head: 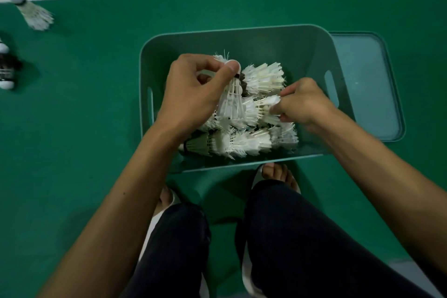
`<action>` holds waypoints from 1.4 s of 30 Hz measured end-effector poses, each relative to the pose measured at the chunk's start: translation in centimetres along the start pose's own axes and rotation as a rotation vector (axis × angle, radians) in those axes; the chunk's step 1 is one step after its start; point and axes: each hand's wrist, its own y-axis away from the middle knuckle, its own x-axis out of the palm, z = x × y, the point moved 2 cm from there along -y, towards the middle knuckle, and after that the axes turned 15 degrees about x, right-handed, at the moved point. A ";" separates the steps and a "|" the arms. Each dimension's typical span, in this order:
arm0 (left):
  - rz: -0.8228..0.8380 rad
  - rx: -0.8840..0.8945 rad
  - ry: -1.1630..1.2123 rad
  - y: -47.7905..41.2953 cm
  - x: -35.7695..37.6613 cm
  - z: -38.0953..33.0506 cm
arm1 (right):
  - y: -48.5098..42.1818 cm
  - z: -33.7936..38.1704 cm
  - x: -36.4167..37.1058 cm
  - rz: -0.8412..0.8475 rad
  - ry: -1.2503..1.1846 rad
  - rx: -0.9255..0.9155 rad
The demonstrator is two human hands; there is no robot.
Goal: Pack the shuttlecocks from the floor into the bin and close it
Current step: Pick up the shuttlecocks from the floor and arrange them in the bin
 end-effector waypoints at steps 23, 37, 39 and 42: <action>0.226 -0.314 0.608 -0.3 2.3 -0.6 | 4.1 3.1 -3.3 0.361 0.099 -0.588; -0.018 -0.293 0.221 -0.8 1.7 -0.3 | 4.3 0.3 -3.4 -0.599 0.464 -0.347; -0.077 -0.300 0.169 -0.8 1.1 -0.3 | 4.7 0.1 -2.0 -0.619 0.499 -0.339; -0.133 -0.312 0.124 -0.7 0.5 0.0 | 3.7 0.2 -1.2 -0.508 0.409 -0.260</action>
